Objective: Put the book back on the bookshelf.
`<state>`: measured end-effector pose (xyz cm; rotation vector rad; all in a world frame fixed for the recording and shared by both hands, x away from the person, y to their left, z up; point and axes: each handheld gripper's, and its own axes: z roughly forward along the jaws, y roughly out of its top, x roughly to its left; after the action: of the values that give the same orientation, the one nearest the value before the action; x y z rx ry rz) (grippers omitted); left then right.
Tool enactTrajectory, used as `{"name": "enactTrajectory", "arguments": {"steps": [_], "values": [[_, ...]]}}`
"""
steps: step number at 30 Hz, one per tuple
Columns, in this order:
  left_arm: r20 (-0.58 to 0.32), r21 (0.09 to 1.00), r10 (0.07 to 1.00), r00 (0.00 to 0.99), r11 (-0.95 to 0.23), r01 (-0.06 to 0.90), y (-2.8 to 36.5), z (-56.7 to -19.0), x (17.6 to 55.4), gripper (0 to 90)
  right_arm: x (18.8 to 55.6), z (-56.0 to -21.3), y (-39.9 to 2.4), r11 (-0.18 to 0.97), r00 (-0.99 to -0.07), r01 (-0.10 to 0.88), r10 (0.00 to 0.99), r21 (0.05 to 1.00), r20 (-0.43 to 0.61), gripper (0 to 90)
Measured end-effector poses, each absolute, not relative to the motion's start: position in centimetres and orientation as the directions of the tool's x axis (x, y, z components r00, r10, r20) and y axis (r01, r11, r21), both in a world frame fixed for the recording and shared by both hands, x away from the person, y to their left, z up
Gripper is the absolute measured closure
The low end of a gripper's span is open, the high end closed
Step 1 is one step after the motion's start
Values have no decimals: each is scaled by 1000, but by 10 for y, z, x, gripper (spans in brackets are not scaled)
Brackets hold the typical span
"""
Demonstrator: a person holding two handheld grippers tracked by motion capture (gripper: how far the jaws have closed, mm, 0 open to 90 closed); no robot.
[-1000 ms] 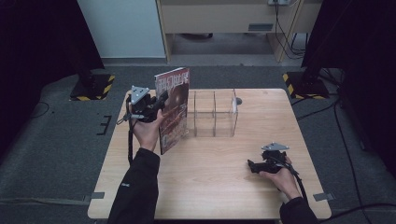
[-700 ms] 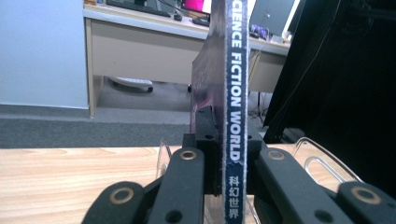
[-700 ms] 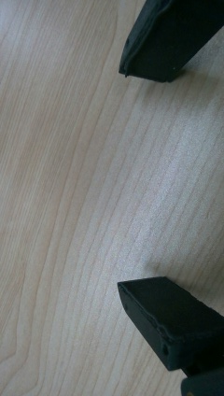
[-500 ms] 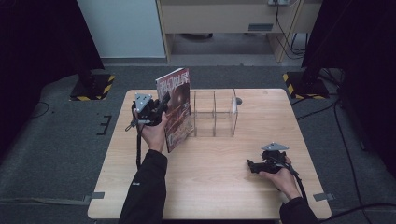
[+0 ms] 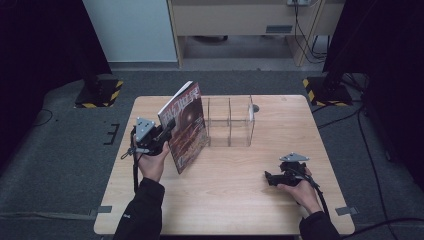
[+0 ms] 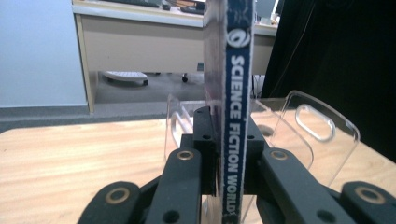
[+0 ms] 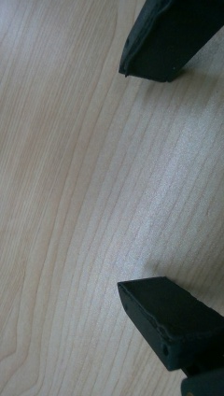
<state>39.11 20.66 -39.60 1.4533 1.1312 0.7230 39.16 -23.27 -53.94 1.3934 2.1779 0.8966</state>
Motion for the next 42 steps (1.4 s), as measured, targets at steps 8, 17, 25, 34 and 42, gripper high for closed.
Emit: {"name": "enactTrajectory", "arguments": {"steps": [8, 17, 25, 34, 42], "values": [[-137, 966, 919, 369, 42, 255, 212, -406, 375, 817, 391, -539, -233, 296, -421, 649, 907, 701, 7, 4], [-131, 967, 917, 378, 34, 253, 217, -411, 366, 788, 391, -539, -232, 295, -420, 649, 908, 702, 7, 4], [-142, 966, 906, 399, 38, 256, 217, -398, 377, 682, 391, -540, -233, 295, -420, 648, 908, 702, 6, 4], [-172, 956, 898, 406, 53, 288, 218, -389, 400, 674, 391, -539, -233, 297, -422, 649, 907, 701, 7, 4], [-174, 946, 915, 364, 53, 320, 213, -384, 407, 820, 391, -540, -233, 298, -423, 648, 906, 701, 6, 4]]}}
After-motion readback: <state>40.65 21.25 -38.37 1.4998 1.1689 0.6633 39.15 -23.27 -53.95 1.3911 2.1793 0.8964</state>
